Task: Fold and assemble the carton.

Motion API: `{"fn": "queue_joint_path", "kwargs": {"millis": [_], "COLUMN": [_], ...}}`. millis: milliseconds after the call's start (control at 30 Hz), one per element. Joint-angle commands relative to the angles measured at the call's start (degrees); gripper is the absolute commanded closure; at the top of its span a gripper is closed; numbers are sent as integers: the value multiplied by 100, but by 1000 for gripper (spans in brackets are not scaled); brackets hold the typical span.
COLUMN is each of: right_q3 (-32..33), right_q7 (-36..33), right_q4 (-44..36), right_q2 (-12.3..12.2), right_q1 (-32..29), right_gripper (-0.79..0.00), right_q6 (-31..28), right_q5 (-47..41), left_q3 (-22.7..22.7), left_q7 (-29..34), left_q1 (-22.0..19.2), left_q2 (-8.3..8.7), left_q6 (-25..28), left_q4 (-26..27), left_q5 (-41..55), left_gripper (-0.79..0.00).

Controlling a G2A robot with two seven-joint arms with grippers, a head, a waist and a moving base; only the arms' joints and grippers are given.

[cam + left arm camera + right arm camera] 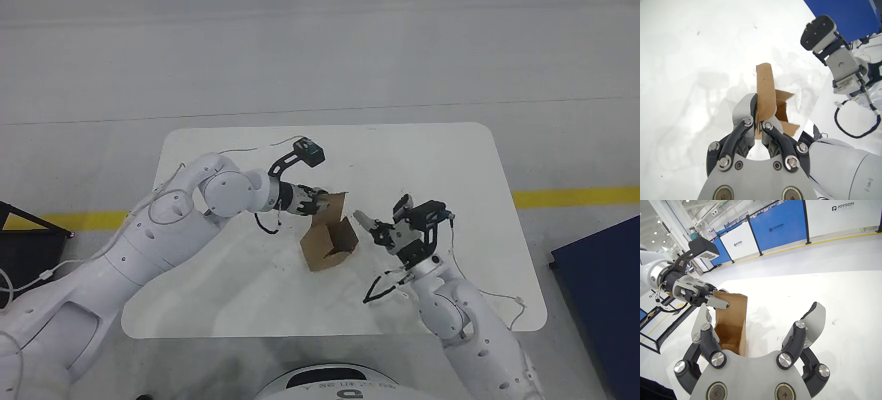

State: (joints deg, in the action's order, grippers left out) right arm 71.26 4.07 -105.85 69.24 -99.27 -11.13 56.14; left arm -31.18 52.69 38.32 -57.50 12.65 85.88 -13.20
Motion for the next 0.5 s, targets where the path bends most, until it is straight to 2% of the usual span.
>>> {"fn": "queue_joint_path", "kwargs": {"millis": [0,100,233,467], "right_q3": [-19,-13,14,-328], "right_q7": [-141,-464,-879,-1421], "right_q4": [-12,-12,111,382], "right_q2": [-7,-34,-106,-140], "right_q1": [44,127,242,597], "right_gripper": [-785,-785,-785,-785], "right_q6": [-111,-405,-1212,-1898], "right_q5": [47,180,537,1176], "left_q3": [-25,-140,-377,-927], "left_q7": [73,198,353,495], "left_q1": [-11,-28,25,245], "left_q2": [-8,7,83,261], "left_q6": [8,-27,-61,-274], "left_q4": [-23,-33,73,319], "left_q5": [-29,-47,-111,-134], "left_gripper": [-785,-785,-785,-785]}}
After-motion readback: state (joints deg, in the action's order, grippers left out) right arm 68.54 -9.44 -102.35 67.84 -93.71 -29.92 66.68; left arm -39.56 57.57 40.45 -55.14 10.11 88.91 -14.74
